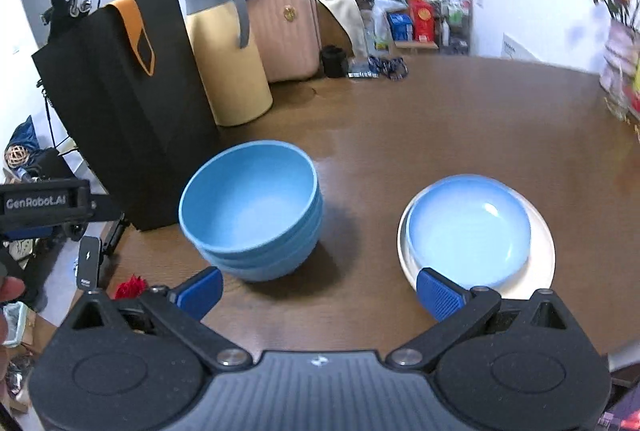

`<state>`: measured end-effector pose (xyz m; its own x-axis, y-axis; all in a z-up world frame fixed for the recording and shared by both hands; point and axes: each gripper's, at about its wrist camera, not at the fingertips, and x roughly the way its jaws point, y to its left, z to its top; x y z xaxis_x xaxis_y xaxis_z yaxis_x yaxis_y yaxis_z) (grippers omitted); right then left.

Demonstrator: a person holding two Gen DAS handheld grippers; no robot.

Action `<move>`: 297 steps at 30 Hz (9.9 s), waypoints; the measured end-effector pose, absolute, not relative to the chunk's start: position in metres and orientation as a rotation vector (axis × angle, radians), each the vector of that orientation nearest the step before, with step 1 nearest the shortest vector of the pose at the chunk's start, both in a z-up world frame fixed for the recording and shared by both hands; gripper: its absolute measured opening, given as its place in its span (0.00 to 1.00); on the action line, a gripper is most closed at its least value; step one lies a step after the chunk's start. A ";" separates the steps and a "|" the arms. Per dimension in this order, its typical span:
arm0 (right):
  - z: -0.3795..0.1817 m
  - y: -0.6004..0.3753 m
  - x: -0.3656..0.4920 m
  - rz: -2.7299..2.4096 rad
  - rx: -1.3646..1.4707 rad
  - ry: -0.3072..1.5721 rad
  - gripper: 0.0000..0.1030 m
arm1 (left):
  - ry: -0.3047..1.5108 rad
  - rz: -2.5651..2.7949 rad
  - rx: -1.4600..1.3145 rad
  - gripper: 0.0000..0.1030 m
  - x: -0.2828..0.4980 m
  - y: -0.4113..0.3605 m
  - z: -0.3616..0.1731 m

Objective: Organize plates and bowls

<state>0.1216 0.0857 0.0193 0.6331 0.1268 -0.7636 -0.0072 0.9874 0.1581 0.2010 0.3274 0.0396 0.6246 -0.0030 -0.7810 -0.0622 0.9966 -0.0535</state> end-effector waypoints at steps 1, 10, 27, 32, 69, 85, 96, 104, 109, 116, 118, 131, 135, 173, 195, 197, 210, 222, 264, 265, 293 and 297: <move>0.020 0.087 0.121 0.061 0.137 0.880 1.00 | 0.897 0.022 -0.075 1.00 0.203 0.327 0.039; 0.025 0.097 0.132 -0.070 0.191 0.872 1.00 | 0.915 -0.108 -0.019 1.00 0.235 0.328 0.037; 0.017 0.108 0.174 -0.193 0.195 0.931 1.00 | 0.991 -0.220 0.025 1.00 0.288 0.321 0.013; 0.013 0.110 0.188 -0.212 0.198 0.955 1.00 | 1.035 -0.217 0.034 1.00 0.301 0.323 0.001; -0.039 0.120 0.276 -0.264 0.244 1.147 1.00 | 1.223 -0.200 0.057 0.99 0.366 0.324 -0.054; -0.063 0.119 0.276 -0.251 0.308 1.208 0.85 | 1.317 -0.230 0.037 0.80 0.371 0.316 -0.078; -0.079 0.112 0.272 -0.241 0.408 1.223 0.65 | 1.337 -0.270 0.001 0.66 0.375 0.314 -0.089; -0.086 0.107 0.268 -0.217 0.497 1.209 0.41 | 1.349 -0.304 -0.036 0.57 0.378 0.315 -0.091; -0.087 0.105 0.265 -0.193 0.542 1.189 0.32 | 1.355 -0.321 -0.069 0.50 0.380 0.318 -0.092; -0.087 0.102 0.262 -0.189 0.557 1.173 0.30 | 1.353 -0.354 -0.078 0.32 0.377 0.314 -0.087; -0.088 0.102 0.261 -0.189 0.563 1.170 0.29 | 1.346 -0.351 -0.062 0.32 0.376 0.312 -0.086; -0.083 0.106 0.256 -0.204 0.546 1.148 0.26 | 1.339 -0.359 -0.023 0.32 0.373 0.310 -0.084; -0.081 0.108 0.254 -0.213 0.542 1.141 0.26 | 1.328 -0.368 -0.010 0.32 0.371 0.309 -0.083; -0.040 0.110 0.214 -0.237 0.515 1.008 0.26 | 1.209 -0.416 -0.020 0.32 0.339 0.309 -0.037; -0.024 0.043 0.195 -0.225 0.526 0.969 0.25 | 1.173 -0.410 -0.013 0.32 0.321 0.245 -0.019; -0.024 0.036 0.196 -0.226 0.525 0.968 0.25 | 1.172 -0.410 -0.014 0.32 0.321 0.239 -0.018; -0.023 -0.010 0.193 -0.248 0.525 0.960 0.25 | 1.169 -0.428 -0.014 0.32 0.321 0.189 -0.019; -0.028 -0.048 0.193 -0.270 0.525 0.951 0.25 | 1.172 -0.440 -0.020 0.32 0.325 0.149 -0.024; -0.071 -0.104 0.199 -0.302 0.461 0.951 0.22 | 1.186 -0.429 0.042 0.32 0.324 0.078 -0.066; -0.072 -0.103 0.199 -0.299 0.454 0.951 0.22 | 1.187 -0.426 0.046 0.32 0.323 0.078 -0.067; -0.057 -0.104 0.187 -0.224 0.442 0.903 0.34 | 1.109 -0.388 0.002 0.78 0.309 0.090 -0.050; -0.044 -0.102 0.178 -0.196 0.412 0.859 0.55 | 1.047 -0.358 -0.023 0.95 0.300 0.101 -0.038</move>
<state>0.1781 -0.1021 -0.0441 0.6418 -0.0034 -0.7668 0.3298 0.9040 0.2720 0.3003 0.1009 -0.0379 0.4477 -0.3001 -0.8423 0.2783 0.9420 -0.1877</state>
